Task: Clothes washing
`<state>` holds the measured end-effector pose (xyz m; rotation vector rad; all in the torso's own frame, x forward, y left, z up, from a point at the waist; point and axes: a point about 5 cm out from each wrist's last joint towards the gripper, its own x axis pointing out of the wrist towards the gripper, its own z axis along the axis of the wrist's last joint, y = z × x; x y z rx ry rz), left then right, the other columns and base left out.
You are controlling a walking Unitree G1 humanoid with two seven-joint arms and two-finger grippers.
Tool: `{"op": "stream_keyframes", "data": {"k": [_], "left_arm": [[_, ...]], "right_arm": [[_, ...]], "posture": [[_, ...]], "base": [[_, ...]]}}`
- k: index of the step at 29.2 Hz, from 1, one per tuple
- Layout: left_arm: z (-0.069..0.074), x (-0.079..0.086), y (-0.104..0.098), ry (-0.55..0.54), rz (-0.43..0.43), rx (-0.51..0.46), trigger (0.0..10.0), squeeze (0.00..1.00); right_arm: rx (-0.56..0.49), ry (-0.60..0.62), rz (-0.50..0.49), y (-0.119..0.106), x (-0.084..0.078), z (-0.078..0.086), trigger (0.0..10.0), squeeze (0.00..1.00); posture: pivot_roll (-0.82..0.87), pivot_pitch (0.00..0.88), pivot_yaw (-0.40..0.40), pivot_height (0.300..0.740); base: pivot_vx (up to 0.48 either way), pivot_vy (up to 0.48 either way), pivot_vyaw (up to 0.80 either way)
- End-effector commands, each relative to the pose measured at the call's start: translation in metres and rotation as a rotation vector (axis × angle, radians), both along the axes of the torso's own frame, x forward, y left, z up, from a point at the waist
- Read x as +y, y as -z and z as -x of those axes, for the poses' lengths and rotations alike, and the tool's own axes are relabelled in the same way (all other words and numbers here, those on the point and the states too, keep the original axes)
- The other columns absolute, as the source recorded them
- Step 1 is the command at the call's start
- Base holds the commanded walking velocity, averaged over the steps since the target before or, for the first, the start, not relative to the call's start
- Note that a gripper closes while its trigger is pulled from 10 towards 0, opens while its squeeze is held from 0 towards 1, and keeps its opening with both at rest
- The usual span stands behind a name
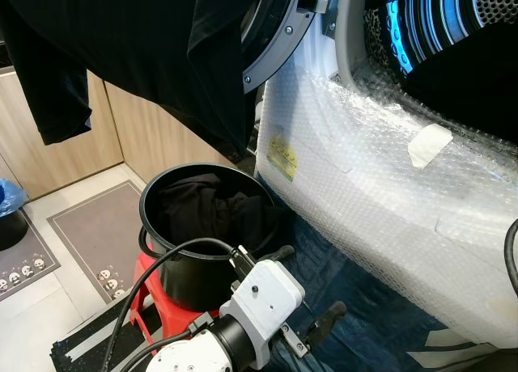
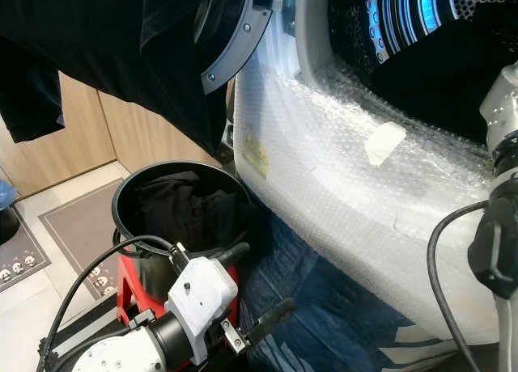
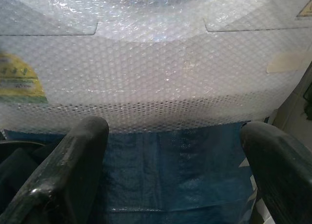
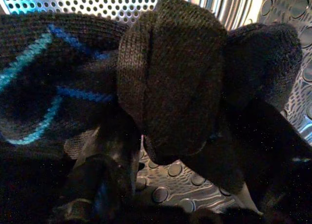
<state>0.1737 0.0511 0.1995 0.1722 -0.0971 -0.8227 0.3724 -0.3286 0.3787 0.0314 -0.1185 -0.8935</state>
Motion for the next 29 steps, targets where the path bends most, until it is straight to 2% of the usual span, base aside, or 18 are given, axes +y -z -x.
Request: {"op": "stream_keyframes", "data": {"k": [1,11,19,29], "left_arm": [[0.002,-0.002,-0.004,0.012,0.021,-0.005,10.0,0.0],[0.0,-0.003,-0.003,0.014,0.017,-0.006,10.0,0.0],[-0.003,-0.004,-0.003,0.014,0.021,-0.015,10.0,0.0],[-0.013,-0.008,-0.004,0.031,0.021,-0.047,10.0,0.0]], "right_arm": [[0.0,0.017,-0.005,-0.003,-0.009,0.006,10.0,1.0],[0.045,-0.036,-0.003,-0.002,-0.005,0.002,10.0,1.0],[0.064,-0.033,-0.015,0.001,-0.006,0.003,10.0,1.0],[0.068,-0.017,-0.001,-0.011,-0.009,0.008,10.0,1.0]], "posture": [[0.05,0.136,-0.177,0.74],[0.04,0.13,-0.177,0.74],[0.02,0.111,-0.18,0.74],[-0.01,0.068,-0.174,0.74]], "base": [[0.0,0.0,0.0],[0.0,0.0,0.0],[0.0,0.0,0.0],[0.0,0.0,0.0]]}}
